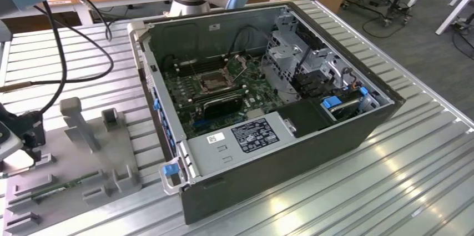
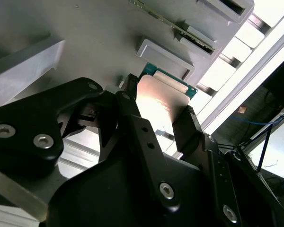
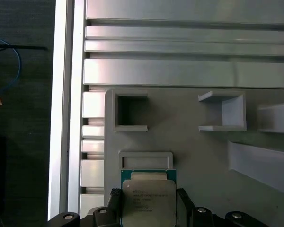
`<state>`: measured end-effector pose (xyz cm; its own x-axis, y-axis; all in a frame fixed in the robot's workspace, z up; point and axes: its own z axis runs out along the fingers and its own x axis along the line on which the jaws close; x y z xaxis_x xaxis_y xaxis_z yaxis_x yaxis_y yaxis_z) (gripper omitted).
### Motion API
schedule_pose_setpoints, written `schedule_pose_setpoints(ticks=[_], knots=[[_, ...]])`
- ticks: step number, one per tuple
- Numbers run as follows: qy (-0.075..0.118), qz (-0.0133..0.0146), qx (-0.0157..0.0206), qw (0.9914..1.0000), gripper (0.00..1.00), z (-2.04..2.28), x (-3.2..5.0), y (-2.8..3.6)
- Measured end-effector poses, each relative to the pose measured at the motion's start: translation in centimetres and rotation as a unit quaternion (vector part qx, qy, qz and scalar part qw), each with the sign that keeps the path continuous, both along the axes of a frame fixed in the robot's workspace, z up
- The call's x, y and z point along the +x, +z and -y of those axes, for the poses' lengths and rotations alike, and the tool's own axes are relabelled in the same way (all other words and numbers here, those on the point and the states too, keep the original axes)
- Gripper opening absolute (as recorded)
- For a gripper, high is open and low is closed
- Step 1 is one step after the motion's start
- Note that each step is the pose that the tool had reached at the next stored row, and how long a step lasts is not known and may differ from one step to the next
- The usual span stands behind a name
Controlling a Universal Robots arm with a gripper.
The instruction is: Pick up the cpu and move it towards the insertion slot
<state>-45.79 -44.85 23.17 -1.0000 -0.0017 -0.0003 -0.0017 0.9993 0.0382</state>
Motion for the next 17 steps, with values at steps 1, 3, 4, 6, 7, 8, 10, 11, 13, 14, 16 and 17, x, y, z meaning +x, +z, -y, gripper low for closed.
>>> schedule_pose_setpoints(ticks=[1,3,4,6,7,8,10,11,13,14,16,17], knots=[[0.000,-0.0001,0.0000,1.00000,0.55,0.00,0.00,0.14],[0.000,0.0000,0.0000,1.00000,0.55,0.00,0.00,0.40],[0.000,0.0000,0.0000,1.00000,0.55,0.00,0.00,0.51],[0.000,0.0001,0.0000,1.00000,0.55,0.00,0.00,0.61],[0.000,0.0001,0.0000,1.00000,0.55,0.00,0.00,0.61],[0.000,0.0000,0.0000,1.00000,0.55,0.00,0.00,0.64],[0.000,0.0000,0.0000,1.00000,0.55,0.00,0.00,0.65],[0.000,0.0000,0.0000,1.00000,0.55,0.00,0.00,0.66],[0.000,-0.0001,0.0000,1.00000,0.55,0.00,0.00,0.70],[0.000,-0.0002,-0.0001,1.00000,0.55,0.00,0.00,0.74],[0.000,-0.0001,0.0000,1.00000,0.55,0.00,0.00,0.85],[0.000,0.0000,0.0000,1.00000,0.55,0.00,0.00,0.94]])
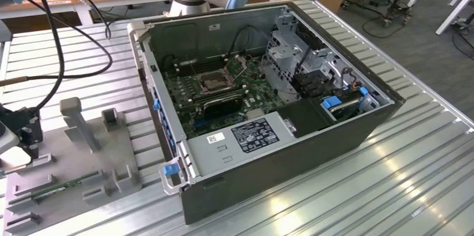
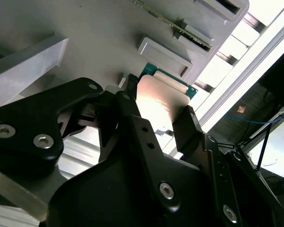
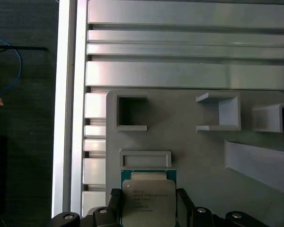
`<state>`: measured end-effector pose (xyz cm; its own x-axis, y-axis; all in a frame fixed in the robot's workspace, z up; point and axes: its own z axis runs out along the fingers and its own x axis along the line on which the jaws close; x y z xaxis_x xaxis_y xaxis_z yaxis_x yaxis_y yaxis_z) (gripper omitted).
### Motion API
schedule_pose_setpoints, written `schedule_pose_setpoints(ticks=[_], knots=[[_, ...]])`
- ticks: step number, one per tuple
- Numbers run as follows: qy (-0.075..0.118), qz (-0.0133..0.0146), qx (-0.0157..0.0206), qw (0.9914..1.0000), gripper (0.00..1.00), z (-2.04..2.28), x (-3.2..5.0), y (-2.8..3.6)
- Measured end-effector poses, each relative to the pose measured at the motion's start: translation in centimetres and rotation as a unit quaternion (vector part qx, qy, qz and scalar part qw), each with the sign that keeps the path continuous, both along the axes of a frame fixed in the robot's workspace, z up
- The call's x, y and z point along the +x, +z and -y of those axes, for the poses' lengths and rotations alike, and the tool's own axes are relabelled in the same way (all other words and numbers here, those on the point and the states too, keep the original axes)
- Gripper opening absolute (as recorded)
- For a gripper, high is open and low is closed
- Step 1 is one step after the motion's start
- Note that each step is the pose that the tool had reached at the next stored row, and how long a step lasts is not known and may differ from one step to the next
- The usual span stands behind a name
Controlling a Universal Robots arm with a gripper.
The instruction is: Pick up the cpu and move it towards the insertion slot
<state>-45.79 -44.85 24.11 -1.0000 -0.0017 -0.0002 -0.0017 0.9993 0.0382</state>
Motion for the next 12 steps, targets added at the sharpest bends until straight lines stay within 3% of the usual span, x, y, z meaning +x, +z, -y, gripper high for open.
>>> schedule_pose_setpoints(ticks=[9,12], knots=[[0.000,0.0000,0.0002,1.00000,0.55,0.00,0.00,0.94],[0.000,0.0000,0.0003,1.00000,0.55,0.00,0.00,0.96]])
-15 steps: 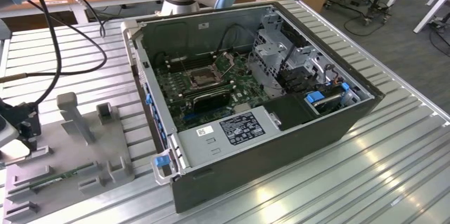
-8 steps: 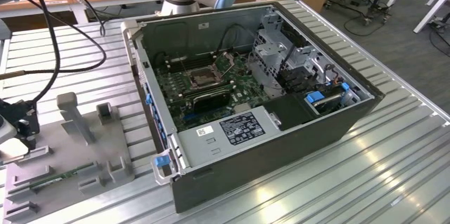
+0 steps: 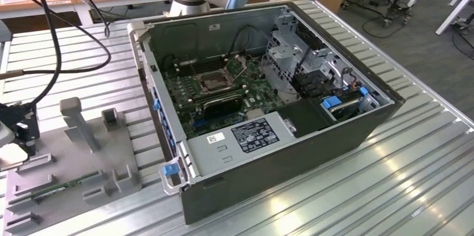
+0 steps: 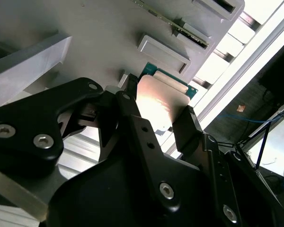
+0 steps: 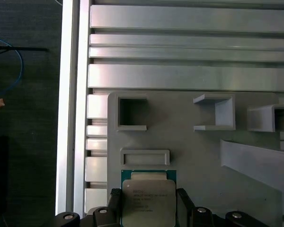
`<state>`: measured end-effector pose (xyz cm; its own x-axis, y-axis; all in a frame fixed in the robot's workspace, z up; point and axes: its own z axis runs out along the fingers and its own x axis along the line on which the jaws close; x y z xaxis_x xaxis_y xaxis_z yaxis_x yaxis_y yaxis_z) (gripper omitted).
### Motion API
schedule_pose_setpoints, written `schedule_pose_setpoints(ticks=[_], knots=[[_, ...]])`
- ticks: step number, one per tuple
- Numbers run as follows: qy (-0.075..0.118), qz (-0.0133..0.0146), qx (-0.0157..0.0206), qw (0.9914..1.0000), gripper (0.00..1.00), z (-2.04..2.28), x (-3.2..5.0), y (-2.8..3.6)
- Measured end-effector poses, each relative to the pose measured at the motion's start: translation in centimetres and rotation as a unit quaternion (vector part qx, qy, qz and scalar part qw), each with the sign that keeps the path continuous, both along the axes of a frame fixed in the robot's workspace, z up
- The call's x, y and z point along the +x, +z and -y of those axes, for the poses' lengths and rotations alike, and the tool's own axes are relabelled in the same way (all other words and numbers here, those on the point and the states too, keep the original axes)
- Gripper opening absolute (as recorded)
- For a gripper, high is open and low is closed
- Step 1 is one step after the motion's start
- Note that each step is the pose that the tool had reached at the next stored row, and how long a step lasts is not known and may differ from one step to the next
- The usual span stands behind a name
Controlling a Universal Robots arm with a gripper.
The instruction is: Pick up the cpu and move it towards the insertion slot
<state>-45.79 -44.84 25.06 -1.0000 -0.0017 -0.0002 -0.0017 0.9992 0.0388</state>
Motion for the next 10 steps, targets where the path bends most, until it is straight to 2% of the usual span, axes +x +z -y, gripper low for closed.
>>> schedule_pose_setpoints(ticks=[10], knots=[[0.000,0.0000,0.0000,1.00000,0.55,0.00,0.00,0.13]])
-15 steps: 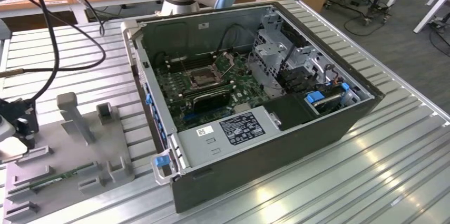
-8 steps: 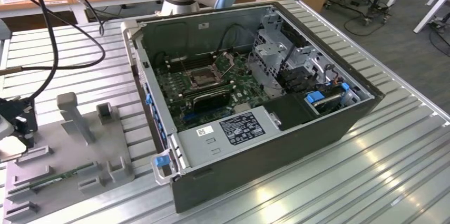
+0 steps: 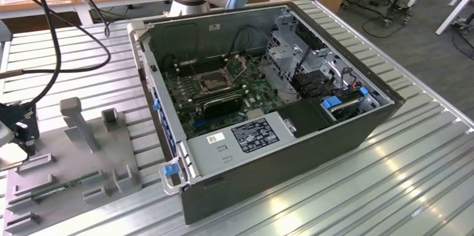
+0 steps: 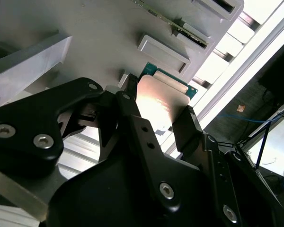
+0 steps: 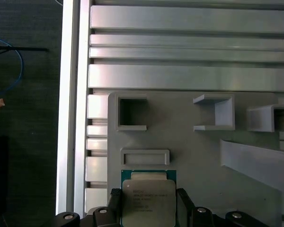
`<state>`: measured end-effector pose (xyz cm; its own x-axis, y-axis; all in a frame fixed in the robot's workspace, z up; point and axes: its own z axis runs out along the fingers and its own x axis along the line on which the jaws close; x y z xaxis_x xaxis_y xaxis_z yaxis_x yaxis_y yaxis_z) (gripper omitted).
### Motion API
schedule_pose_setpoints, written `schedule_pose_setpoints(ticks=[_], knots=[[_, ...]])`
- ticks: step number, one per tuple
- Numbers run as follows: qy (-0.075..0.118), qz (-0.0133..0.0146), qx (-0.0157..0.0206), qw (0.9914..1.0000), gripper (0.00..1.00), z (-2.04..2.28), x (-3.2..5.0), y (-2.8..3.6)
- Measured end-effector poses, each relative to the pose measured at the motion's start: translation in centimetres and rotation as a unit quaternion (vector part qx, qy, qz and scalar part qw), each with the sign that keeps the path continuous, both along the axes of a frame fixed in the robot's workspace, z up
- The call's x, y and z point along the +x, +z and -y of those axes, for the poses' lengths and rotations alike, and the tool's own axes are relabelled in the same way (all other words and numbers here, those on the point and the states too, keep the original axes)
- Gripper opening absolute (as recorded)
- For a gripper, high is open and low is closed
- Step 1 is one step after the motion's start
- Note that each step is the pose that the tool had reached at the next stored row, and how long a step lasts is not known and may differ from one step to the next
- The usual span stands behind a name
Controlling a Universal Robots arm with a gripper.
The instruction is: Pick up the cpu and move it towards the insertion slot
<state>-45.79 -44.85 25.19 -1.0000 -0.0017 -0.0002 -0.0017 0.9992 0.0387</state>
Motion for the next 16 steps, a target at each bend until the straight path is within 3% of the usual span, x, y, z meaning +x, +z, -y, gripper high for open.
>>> schedule_pose_setpoints(ticks=[9,16], knots=[[0.000,0.0000,0.0000,1.00000,0.55,0.00,0.00,0.06],[0.000,0.0001,0.0000,1.00000,0.55,0.00,0.00,1.13]])
